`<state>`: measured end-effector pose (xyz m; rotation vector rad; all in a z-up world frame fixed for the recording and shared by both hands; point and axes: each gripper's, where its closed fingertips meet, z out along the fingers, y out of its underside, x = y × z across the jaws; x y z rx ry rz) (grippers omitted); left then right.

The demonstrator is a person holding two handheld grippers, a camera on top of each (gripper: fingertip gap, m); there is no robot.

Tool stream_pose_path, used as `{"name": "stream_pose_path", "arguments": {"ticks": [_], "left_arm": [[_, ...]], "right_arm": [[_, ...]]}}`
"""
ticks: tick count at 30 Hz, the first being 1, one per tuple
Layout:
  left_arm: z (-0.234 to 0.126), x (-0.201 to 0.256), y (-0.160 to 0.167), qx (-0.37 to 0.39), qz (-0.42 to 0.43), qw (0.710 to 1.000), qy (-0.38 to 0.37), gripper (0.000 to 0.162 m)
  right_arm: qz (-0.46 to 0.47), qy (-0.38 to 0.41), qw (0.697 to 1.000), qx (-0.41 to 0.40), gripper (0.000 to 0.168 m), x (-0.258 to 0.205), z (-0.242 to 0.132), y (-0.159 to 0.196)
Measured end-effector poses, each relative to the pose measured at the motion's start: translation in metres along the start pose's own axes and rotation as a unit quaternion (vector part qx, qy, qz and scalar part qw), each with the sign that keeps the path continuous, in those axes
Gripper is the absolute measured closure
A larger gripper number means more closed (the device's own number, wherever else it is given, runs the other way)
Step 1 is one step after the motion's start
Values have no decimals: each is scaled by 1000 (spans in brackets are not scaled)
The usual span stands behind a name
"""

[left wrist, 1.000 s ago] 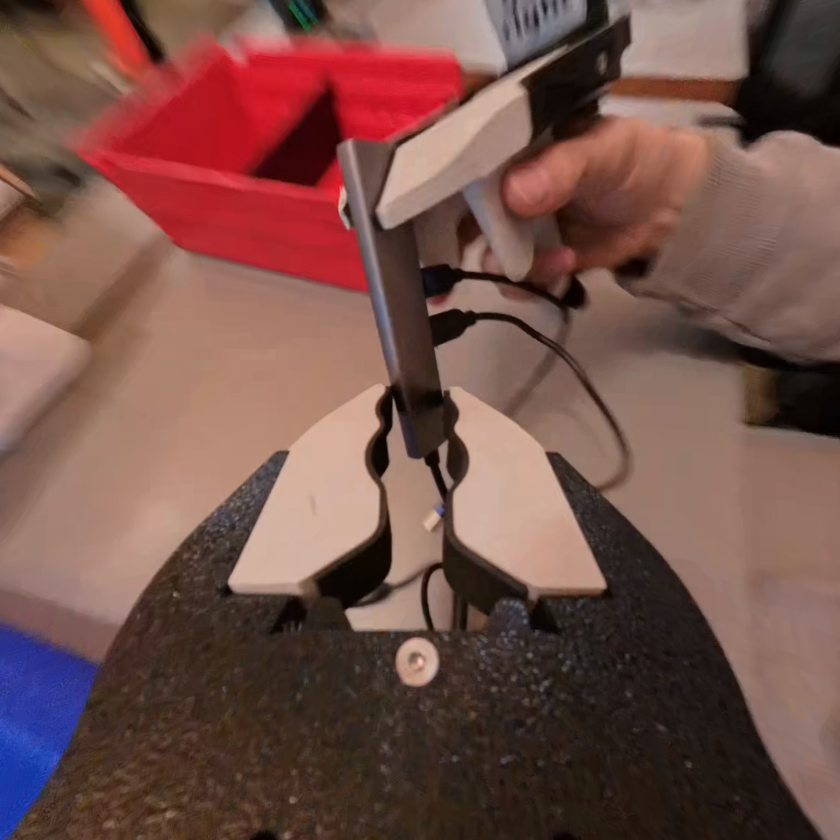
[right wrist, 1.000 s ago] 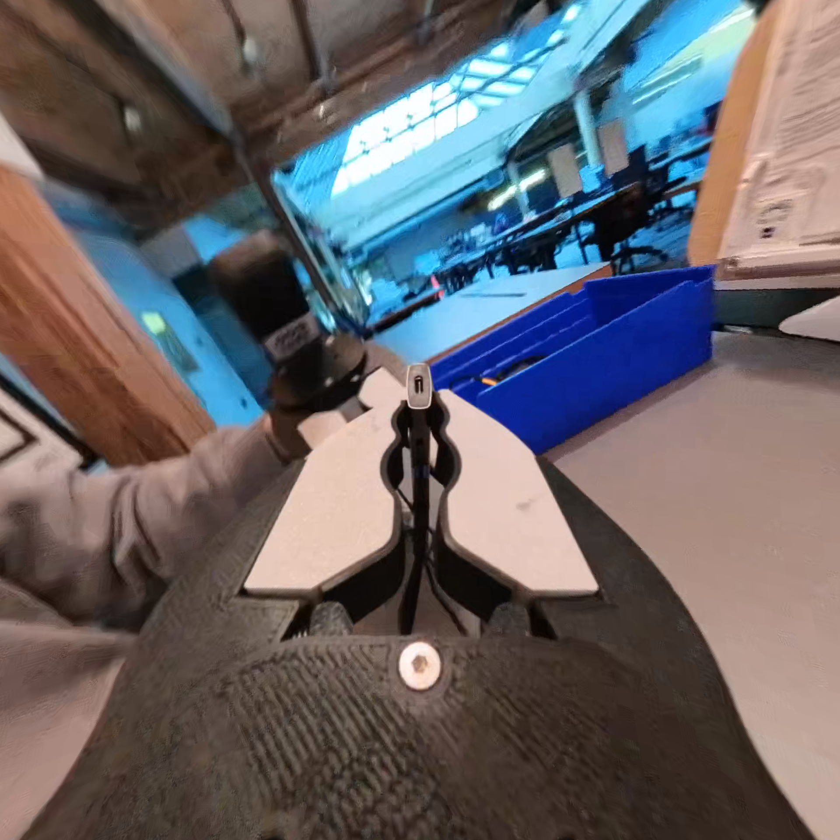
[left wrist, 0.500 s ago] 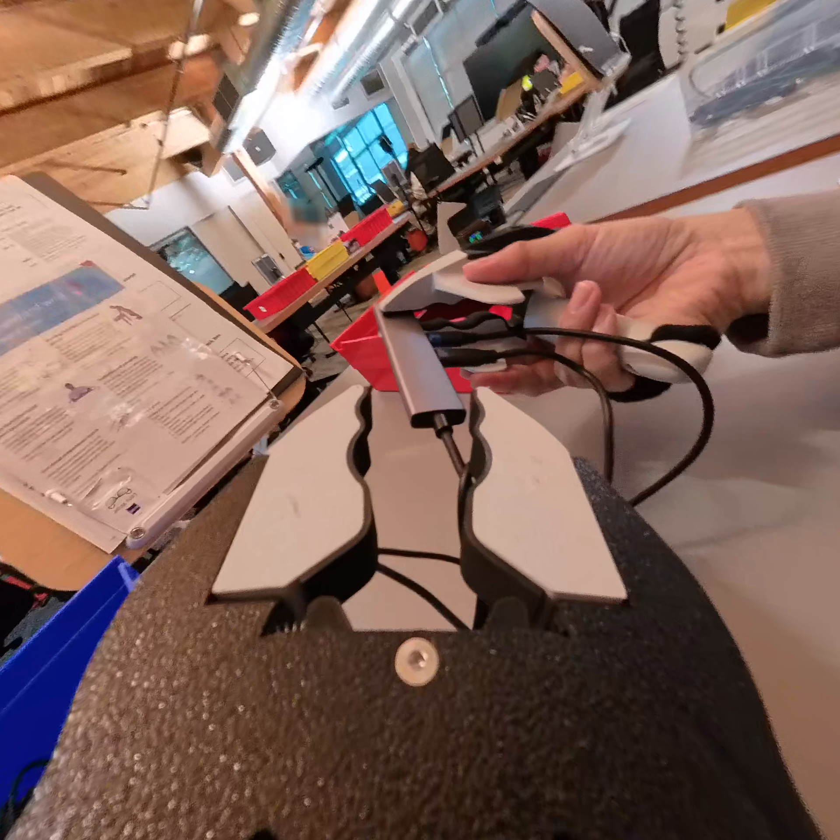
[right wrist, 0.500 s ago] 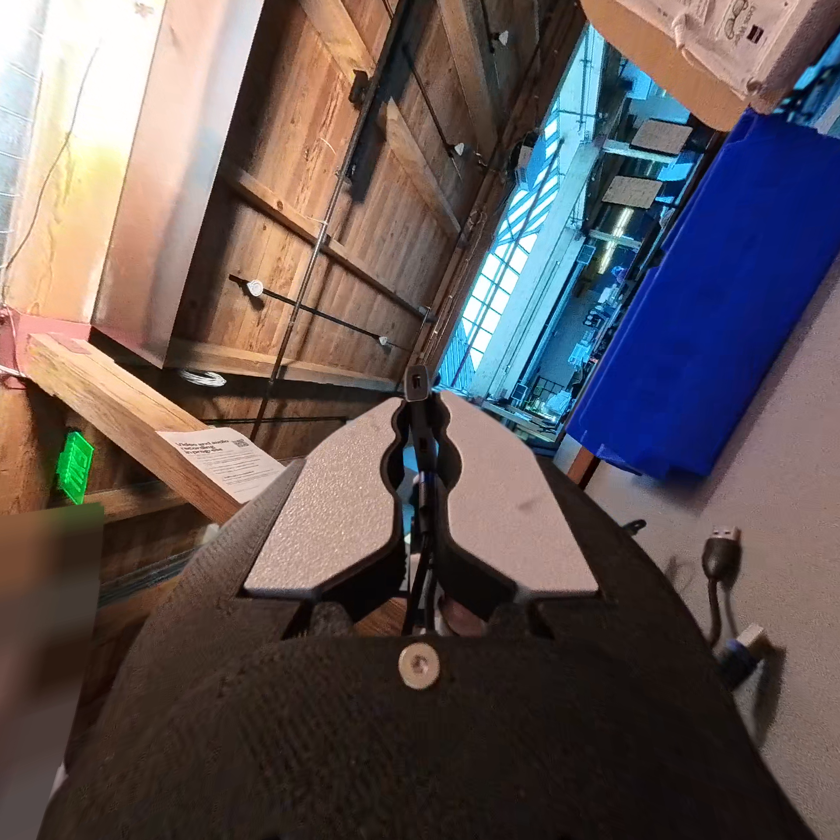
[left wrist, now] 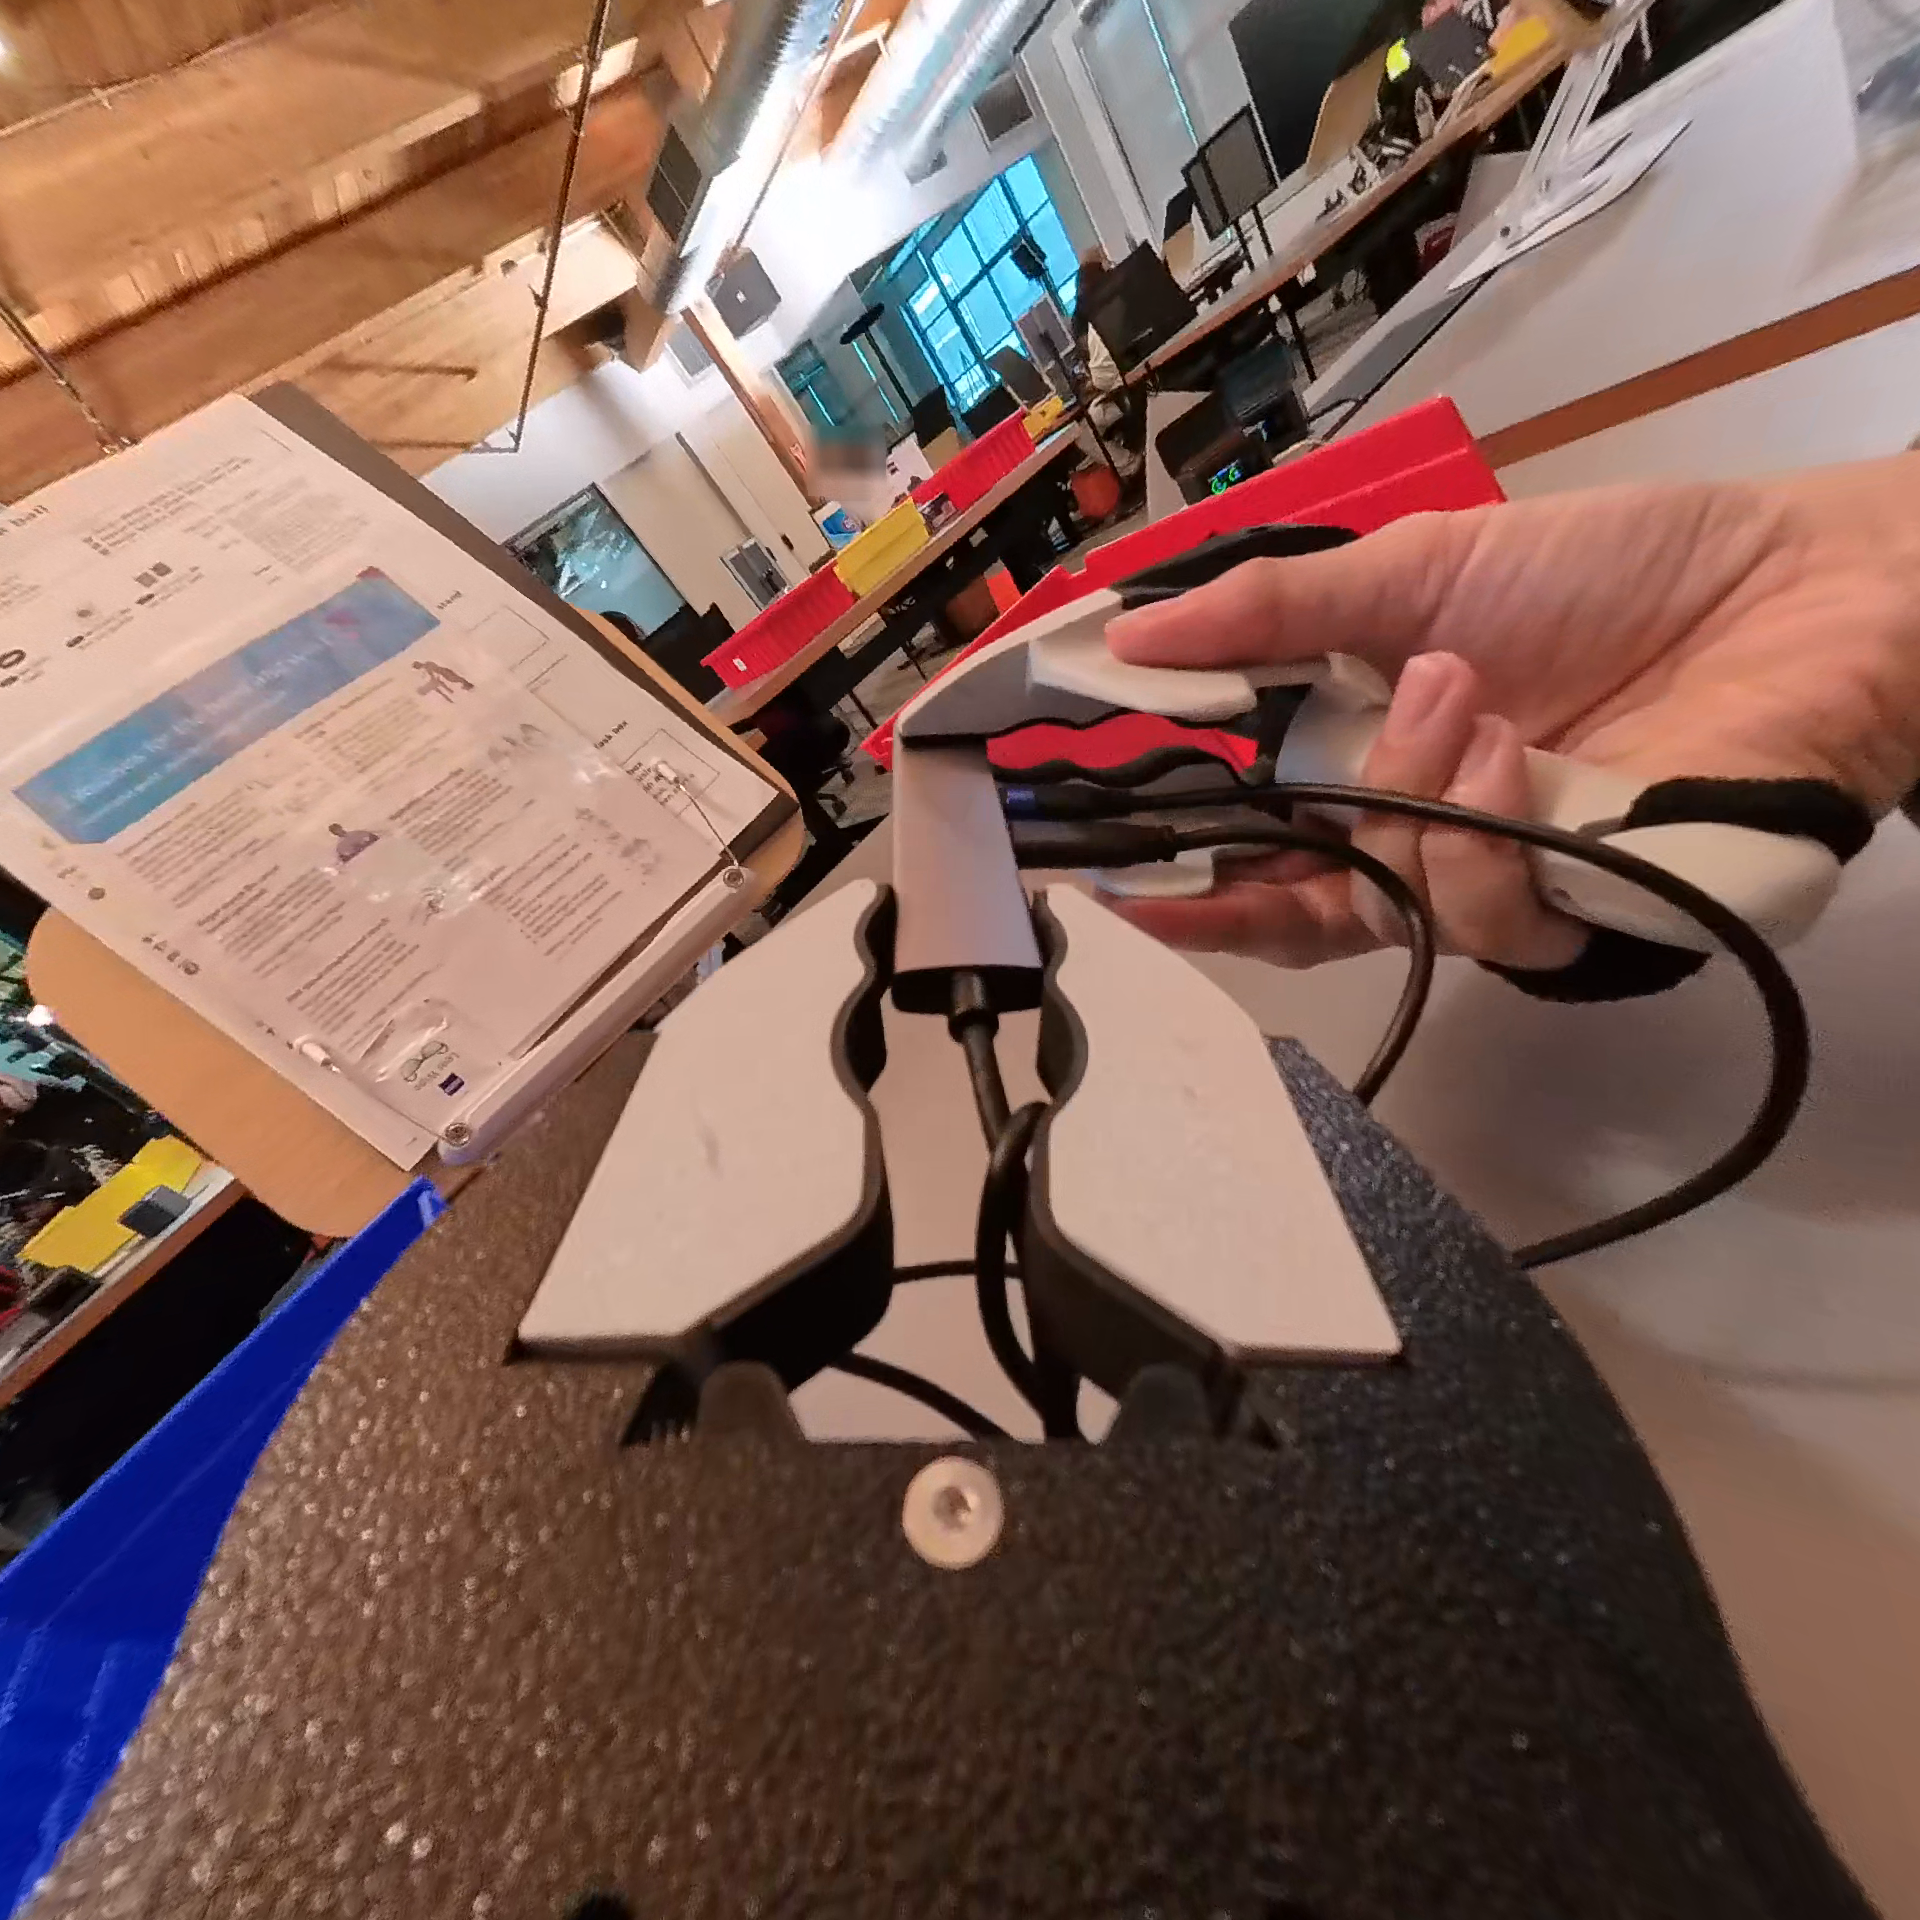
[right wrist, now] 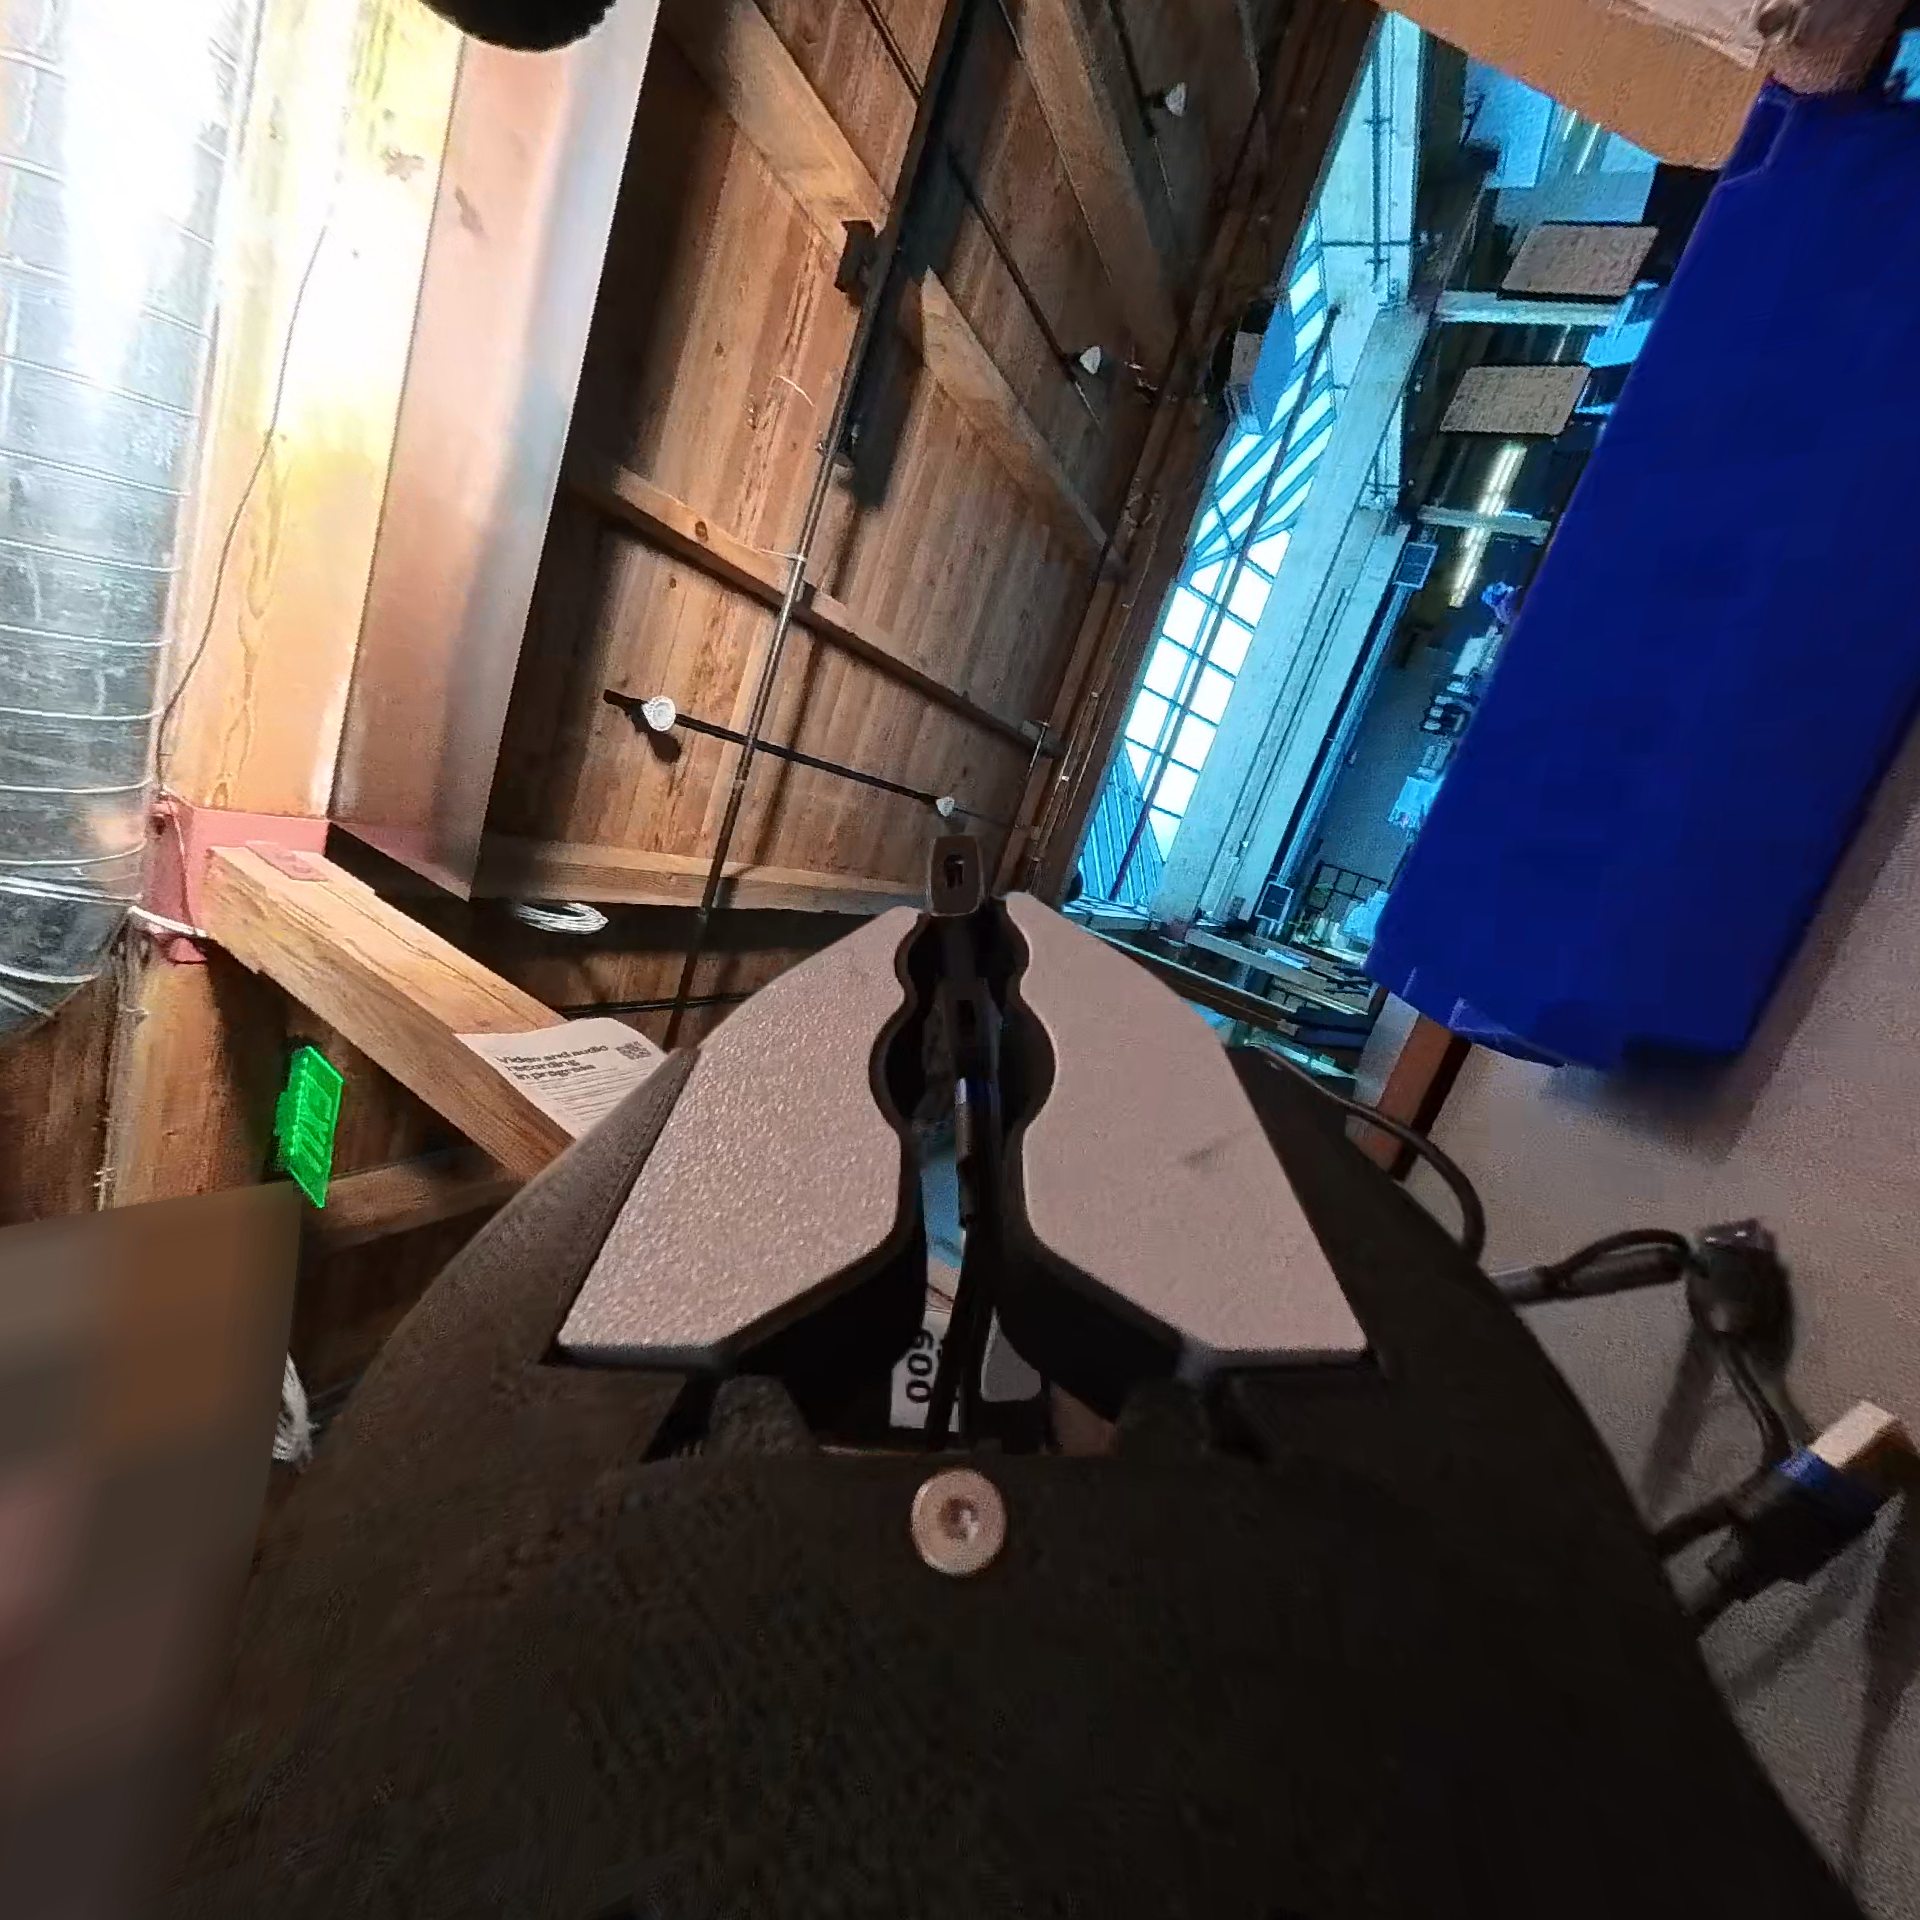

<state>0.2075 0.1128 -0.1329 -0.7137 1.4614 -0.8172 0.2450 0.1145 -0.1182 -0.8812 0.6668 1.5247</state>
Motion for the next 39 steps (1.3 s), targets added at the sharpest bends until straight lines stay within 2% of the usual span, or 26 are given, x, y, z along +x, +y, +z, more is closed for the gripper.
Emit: {"name": "stream_pose_path", "arguments": {"ticks": [5, 14, 24, 26, 28, 30, 31, 32, 34, 35, 37, 39], "left_arm": [[-4, -1, -2, 22, -27, 999, 4, 137], [-9, -2, 2, -14, -23, 1000, -13, 137], [-14, -4, -2, -21, -41, 999, -17, 137], [-14, -6, 1, -31, -67, 997, -15, 137], [-19, -16, 6, -48, -99, 993, -45, 137], [-27, -29, 13, -68, -159, 982, -71, 137], [-31, -35, 16, -72, -183, 977, -85, 137], [-35, -40, 19, -77, -199, 972, -96, 137], [-42, -45, 27, -96, -219, 964, -116, 137], [-44, -46, 31, -102, -227, 961, -125, 137], [-49, -46, 36, -107, -226, 958, -138, 137], [-54, -45, 42, -116, -213, 959, -147, 137]], "right_arm": [[16, -6, 1000, 1, 159, 3, 2, 3], [5, 2, 1000, -6, 159, 5, 4, 6], [-2, -6, 1000, -19, 159, 5, 5, 10], [-40, 1, 999, -32, 158, 5, 3, 10], [-125, 33, 990, -51, 152, 6, -2, 6], [-260, 82, 958, -87, 139, 1, -2, 4], [-351, 116, 921, -121, 128, 0, -1, 8], [-443, 151, 870, -153, 116, -1, 1, 13], [-597, 168, 762, -186, 120, -10, 9, 31], [-639, 154, 730, -186, 126, -18, 16, 45], [-667, 148, 703, -195, 134, -18, 25, 68], [-677, 153, 676, -248, 135, -5, 27, 90]]}}
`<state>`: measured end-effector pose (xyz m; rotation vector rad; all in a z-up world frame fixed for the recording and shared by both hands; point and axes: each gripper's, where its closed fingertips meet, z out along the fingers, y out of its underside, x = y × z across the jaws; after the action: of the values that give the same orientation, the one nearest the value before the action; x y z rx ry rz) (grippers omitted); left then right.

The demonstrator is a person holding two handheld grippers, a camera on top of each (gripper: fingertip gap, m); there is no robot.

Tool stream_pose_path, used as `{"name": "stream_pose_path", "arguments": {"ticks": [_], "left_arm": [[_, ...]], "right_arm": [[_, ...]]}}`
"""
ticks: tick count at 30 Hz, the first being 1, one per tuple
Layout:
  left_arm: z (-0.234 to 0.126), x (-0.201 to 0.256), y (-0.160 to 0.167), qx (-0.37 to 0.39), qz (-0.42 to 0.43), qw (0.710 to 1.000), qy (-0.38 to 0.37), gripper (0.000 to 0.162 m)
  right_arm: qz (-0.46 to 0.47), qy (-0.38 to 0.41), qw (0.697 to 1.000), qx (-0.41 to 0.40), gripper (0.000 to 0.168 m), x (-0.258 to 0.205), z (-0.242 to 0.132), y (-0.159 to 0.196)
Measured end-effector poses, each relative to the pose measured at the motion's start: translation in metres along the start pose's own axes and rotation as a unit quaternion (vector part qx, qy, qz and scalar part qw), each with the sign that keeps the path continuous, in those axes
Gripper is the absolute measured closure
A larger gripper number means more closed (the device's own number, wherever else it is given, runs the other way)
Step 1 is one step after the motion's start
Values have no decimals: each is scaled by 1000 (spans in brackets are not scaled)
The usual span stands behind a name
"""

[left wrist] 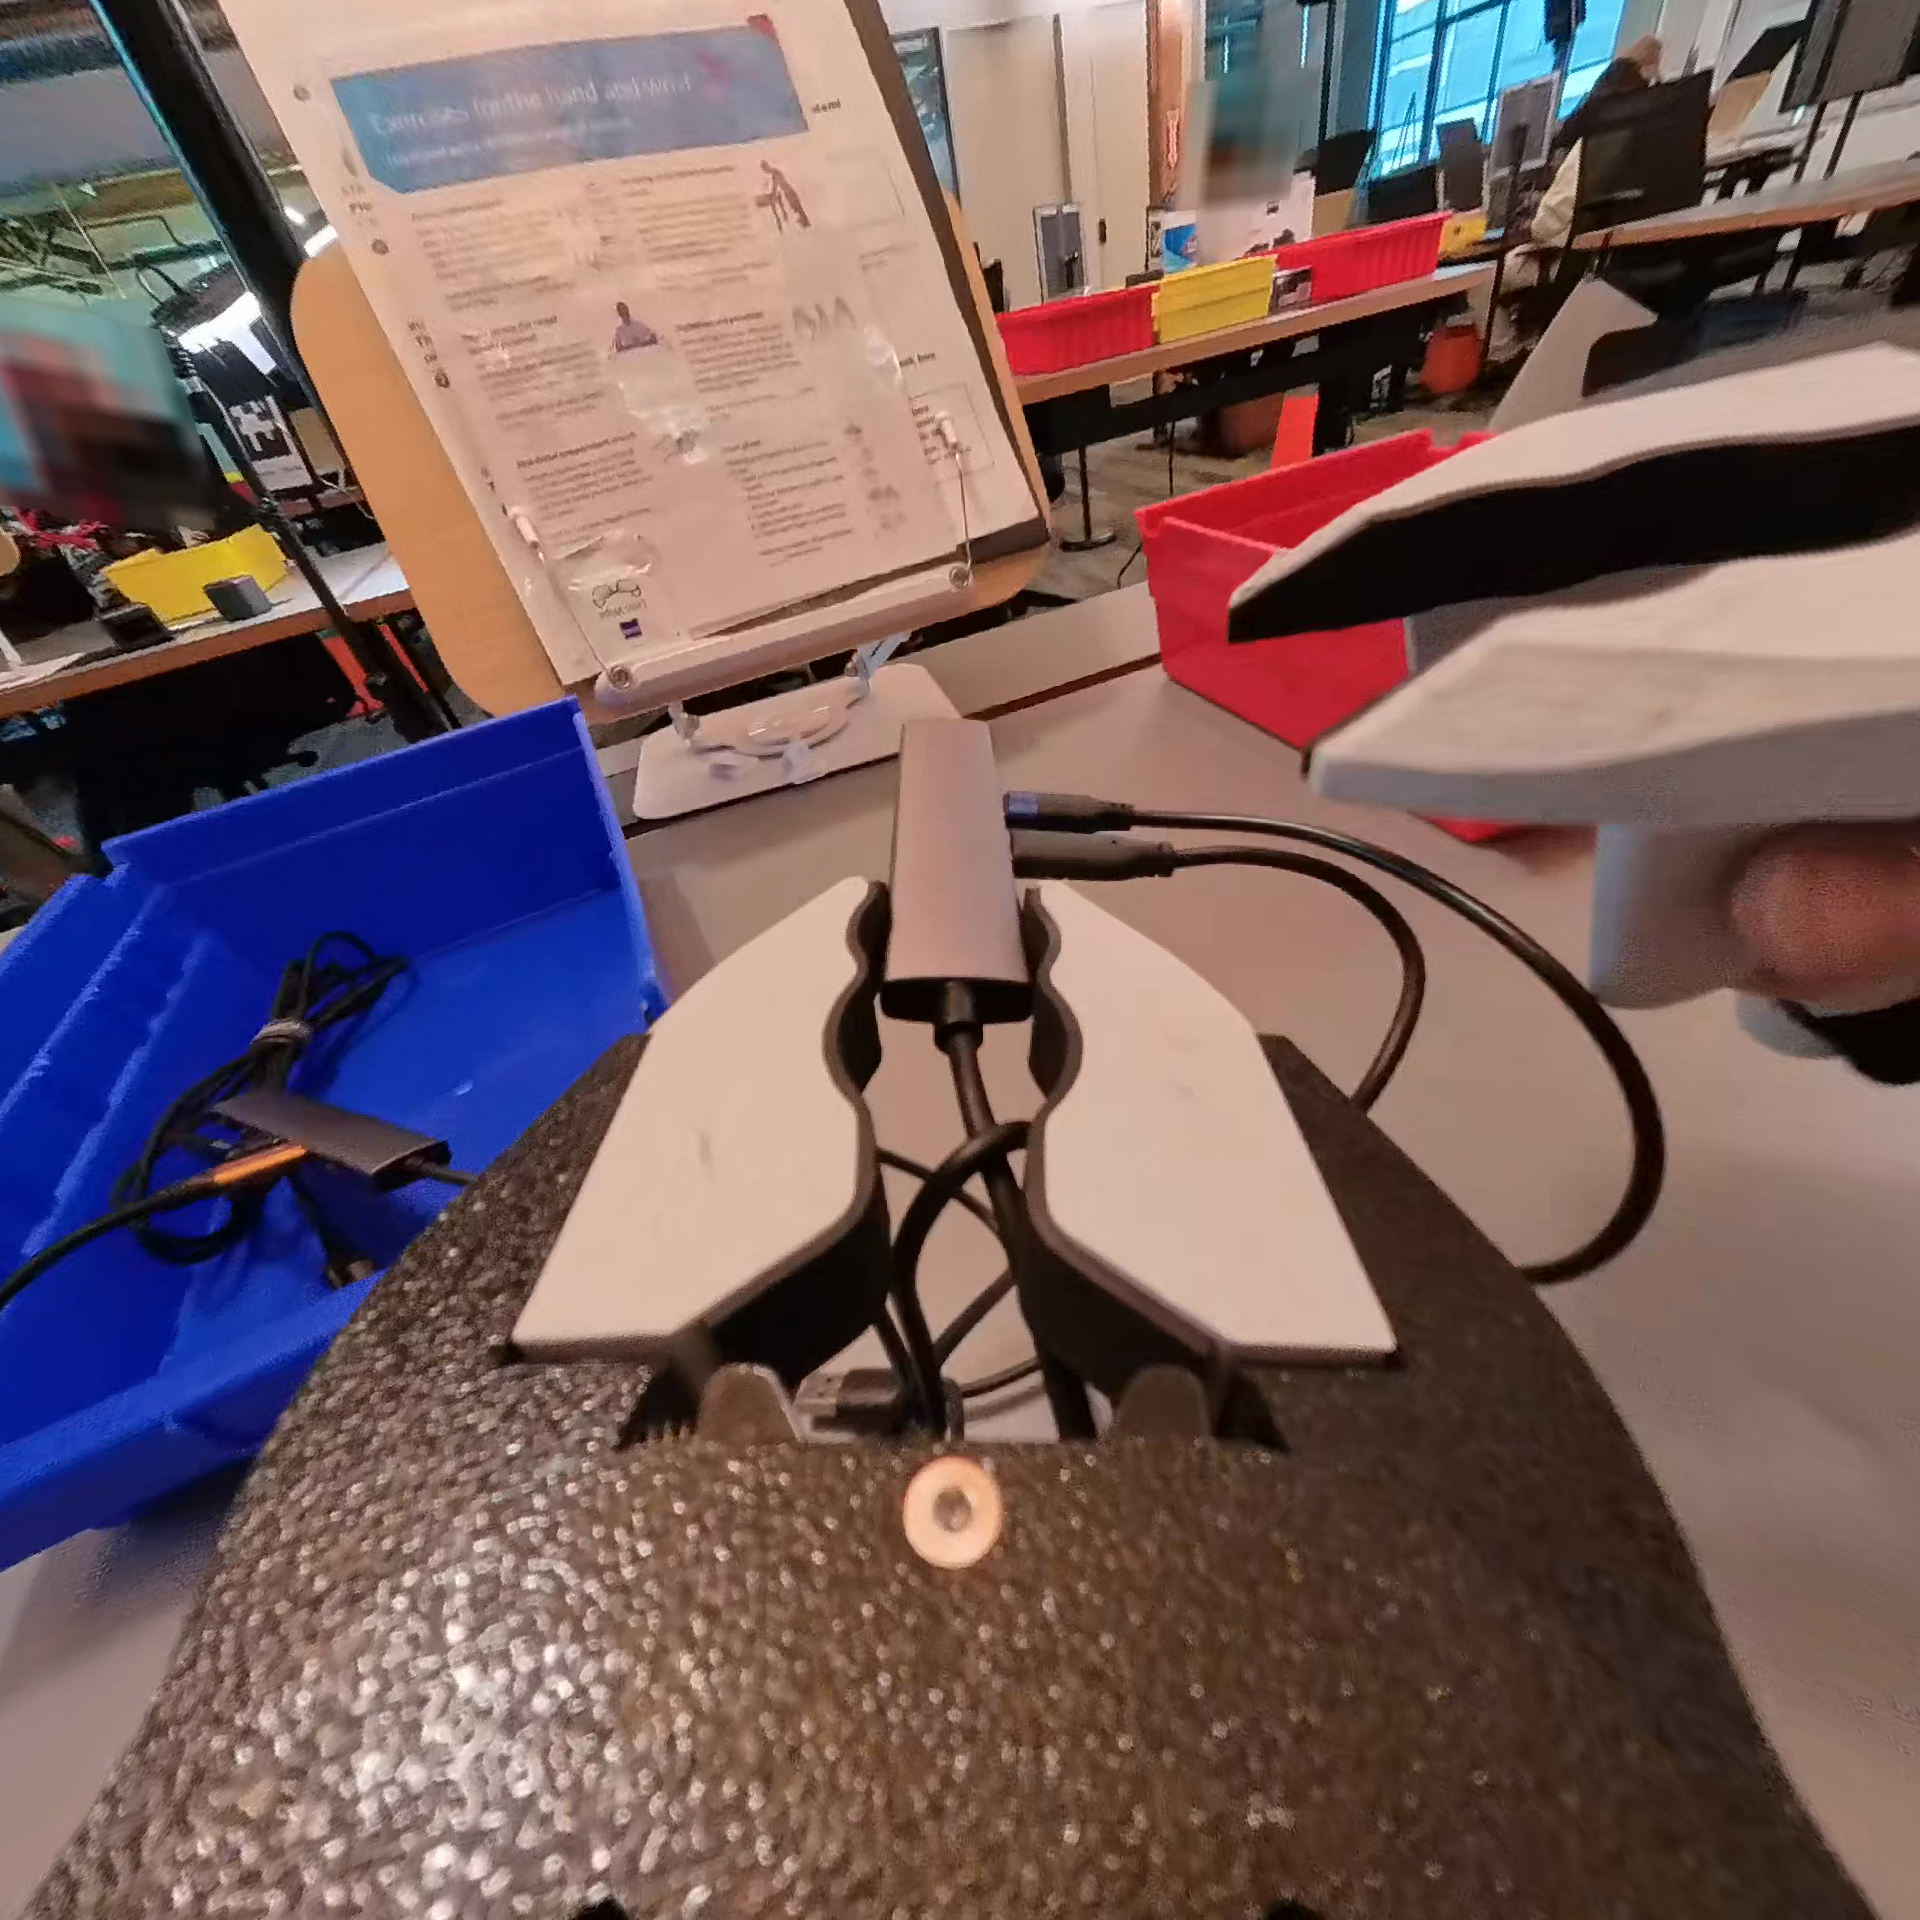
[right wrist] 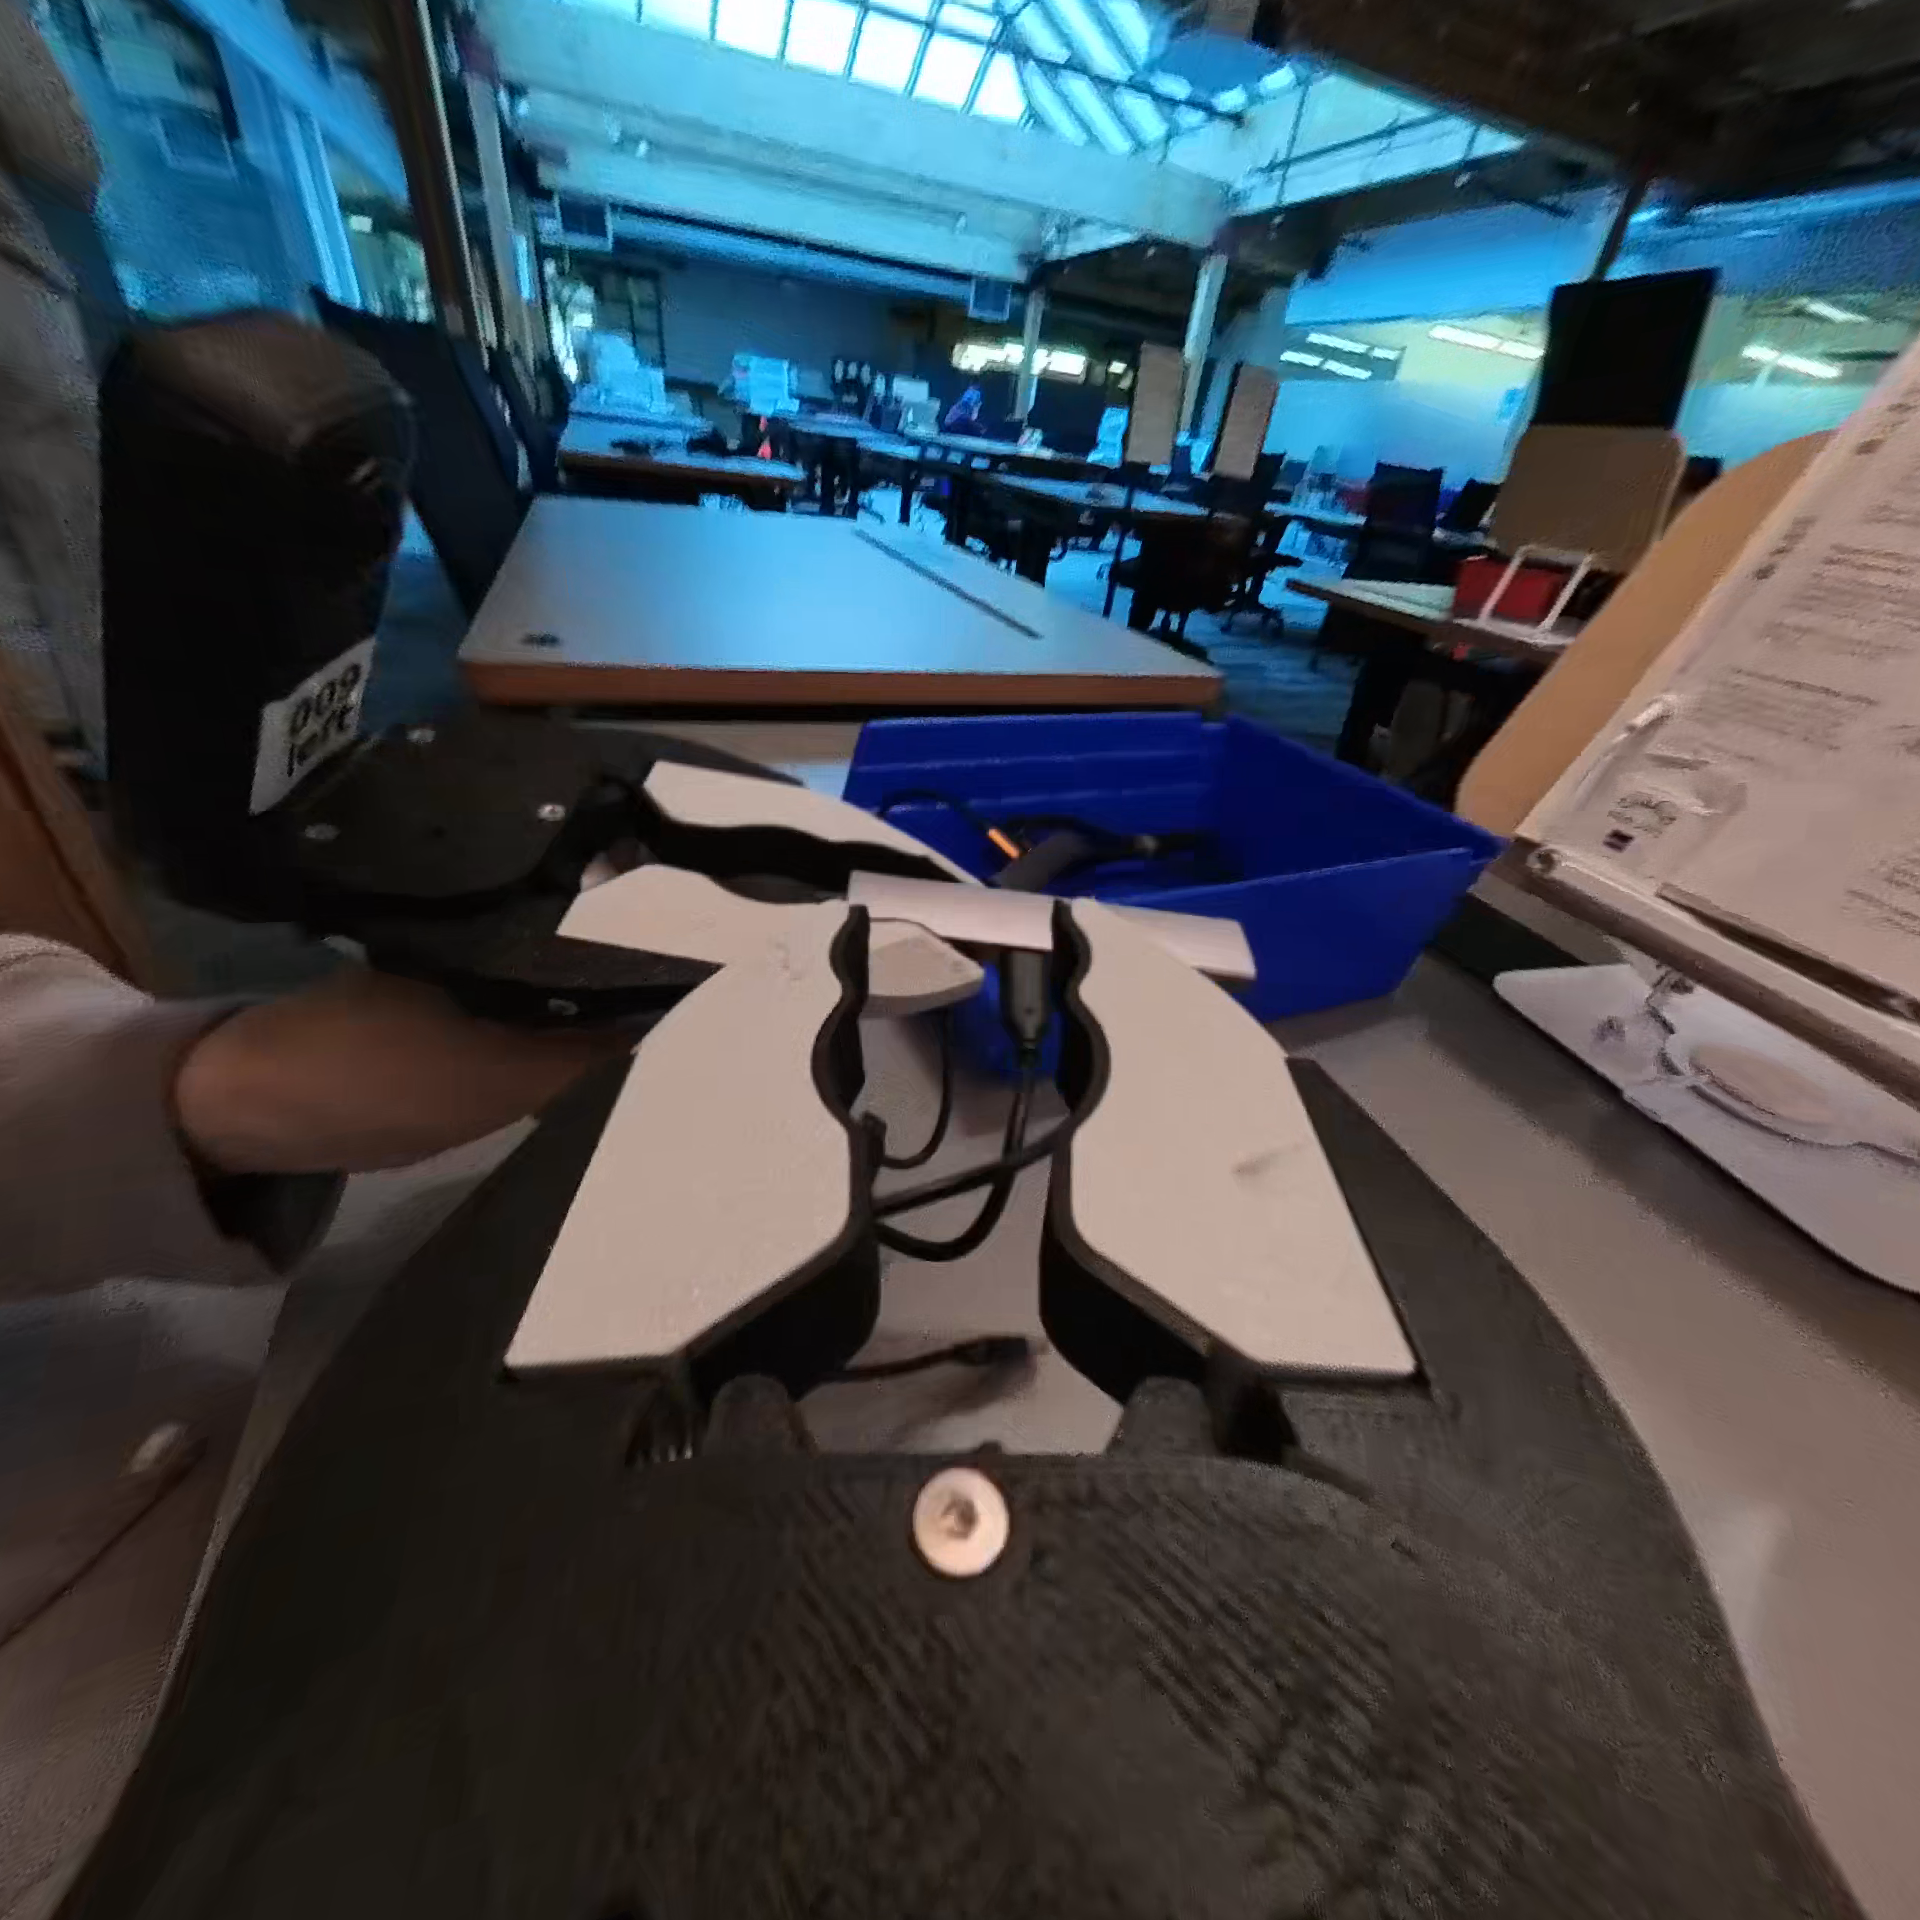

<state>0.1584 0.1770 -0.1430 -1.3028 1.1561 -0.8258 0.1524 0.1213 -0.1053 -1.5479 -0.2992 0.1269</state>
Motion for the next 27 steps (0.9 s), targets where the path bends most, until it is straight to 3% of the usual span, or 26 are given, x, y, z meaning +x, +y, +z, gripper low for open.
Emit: {"name": "stream_pose_path", "arguments": {"ticks": [3, 5, 10, 13, 27], "left_arm": [[-4, -4, 16, -17, 19, 1000, -16, 137], [-7, -4, 24, -18, 10, 1000, -11, 138], [-15, 1, 23, 22, -73, 997, 14, 138], [-19, 5, 18, 43, -116, 992, 36, 138], [-34, 13, 31, 52, -146, 987, 50, 138]], "right_arm": [[-73, -18, 997, -24, 144, -25, 3, -9], [-73, -9, 997, -35, 145, -34, 6, -15], [-4, 45, 989, -142, 146, -15, 14, 53], [6, 70, 992, -108, 157, -12, 12, 43], [46, 130, 986, -94, 154, -26, 11, 61]]}}
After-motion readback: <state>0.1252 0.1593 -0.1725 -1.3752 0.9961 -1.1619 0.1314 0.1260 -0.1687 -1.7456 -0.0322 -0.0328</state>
